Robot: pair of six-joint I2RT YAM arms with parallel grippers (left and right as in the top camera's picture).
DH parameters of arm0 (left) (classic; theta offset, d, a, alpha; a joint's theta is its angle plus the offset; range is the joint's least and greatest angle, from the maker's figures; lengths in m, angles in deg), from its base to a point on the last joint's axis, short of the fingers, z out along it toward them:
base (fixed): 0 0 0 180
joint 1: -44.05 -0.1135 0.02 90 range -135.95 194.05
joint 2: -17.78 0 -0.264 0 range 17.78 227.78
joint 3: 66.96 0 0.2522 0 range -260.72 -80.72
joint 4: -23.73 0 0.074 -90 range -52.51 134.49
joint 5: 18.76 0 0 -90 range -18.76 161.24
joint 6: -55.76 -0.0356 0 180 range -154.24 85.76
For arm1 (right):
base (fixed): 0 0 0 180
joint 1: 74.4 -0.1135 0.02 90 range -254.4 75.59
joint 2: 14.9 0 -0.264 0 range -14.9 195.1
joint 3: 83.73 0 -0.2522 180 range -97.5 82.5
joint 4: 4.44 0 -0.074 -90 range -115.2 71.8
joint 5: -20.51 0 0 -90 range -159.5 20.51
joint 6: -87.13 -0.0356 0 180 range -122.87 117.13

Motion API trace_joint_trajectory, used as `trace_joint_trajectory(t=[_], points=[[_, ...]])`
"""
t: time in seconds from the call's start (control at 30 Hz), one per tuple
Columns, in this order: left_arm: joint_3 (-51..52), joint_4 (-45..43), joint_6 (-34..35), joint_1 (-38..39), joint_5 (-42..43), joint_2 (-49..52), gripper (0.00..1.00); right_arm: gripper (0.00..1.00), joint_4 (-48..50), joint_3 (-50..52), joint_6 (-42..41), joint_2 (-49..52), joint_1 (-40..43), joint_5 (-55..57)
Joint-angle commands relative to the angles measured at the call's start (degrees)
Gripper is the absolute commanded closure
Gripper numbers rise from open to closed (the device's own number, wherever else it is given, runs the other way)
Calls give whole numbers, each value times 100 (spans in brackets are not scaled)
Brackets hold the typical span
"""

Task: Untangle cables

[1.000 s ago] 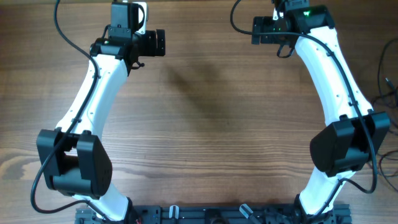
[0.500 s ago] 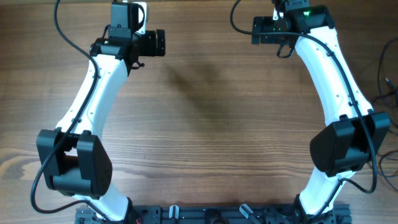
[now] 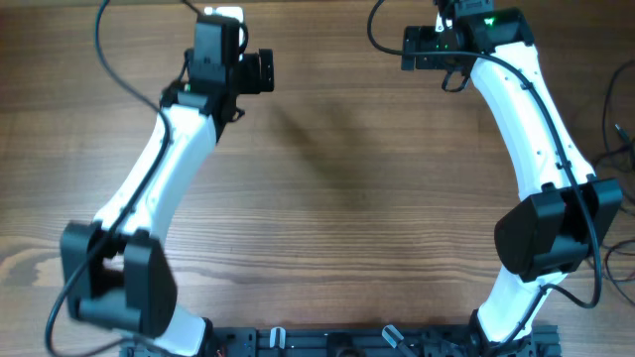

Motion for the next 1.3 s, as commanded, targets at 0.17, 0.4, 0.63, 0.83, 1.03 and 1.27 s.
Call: trace_joint_trajectory(t=[0.17,0.4,0.63,0.83,1.03,1.27], points=[[2555,-1580,175,-350,782,-1950,0,0,24,42,37,24,2,76],[3698,-1547,175,-868,1110,-3165,0,0,24,42,39,24,7,79],[5062,-1725,175,-949,1097,-4653,0,0,24,42,39,24,9,76],[6190,-1716,190,-951,1088,-6288,0,0,24,42,39,24,9,76],[6738,-1464,435,-949,1093,-7368,0,0,22,42,39,24,9,79],[7016,-1045,584,-1139,1132,-8491,0,0,24,42,39,24,9,76]])
